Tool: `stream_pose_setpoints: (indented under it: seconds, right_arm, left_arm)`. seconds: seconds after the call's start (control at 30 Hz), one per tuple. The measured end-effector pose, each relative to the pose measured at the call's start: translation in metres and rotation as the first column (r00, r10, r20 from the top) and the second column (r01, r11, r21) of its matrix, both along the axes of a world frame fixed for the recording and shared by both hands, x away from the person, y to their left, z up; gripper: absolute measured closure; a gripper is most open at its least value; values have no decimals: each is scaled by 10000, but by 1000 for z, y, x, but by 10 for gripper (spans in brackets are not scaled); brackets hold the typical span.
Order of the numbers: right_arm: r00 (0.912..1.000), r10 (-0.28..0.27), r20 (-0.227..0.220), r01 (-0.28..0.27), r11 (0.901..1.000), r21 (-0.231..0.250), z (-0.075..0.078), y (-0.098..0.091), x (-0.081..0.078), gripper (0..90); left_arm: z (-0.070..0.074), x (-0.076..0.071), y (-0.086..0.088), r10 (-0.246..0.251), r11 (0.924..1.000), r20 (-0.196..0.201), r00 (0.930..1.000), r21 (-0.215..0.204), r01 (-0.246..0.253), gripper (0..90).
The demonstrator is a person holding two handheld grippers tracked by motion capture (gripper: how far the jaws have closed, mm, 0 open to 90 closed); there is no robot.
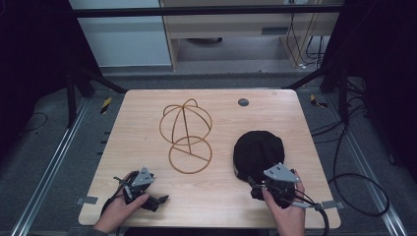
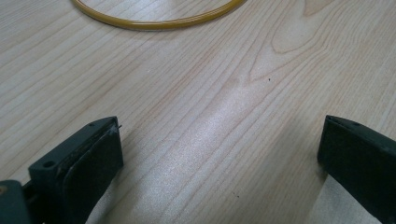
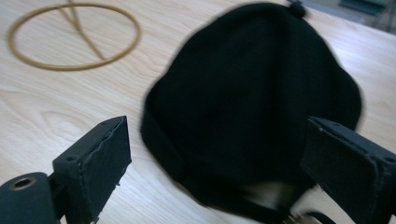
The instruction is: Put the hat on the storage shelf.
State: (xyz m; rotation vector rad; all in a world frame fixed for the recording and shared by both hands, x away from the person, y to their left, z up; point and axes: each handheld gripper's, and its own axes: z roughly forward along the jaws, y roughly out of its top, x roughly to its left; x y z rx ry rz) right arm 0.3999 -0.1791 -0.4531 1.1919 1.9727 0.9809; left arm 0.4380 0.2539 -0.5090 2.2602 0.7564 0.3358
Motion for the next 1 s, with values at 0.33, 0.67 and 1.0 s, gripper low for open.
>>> stream_pose_setpoints:
  seconds: [0.33,0.67,1.0]
  right_arm:
    - [9976,-617,-320,627,9975,320,-3,-15,-1,64]
    - [9917,-662,-1099,583,9956,-731,10,-17,18,86]
    - [9540,347,-2978,-922,9791,-1814,50,-26,63,170]
  left_arm:
    - [0,0,0,2,10000,12,10000,-9,-2,0]
    - [0,0,0,14,10000,13,10000,-35,-14,0]
    - [0,0,0,20,10000,5,10000,-21,-20,0]
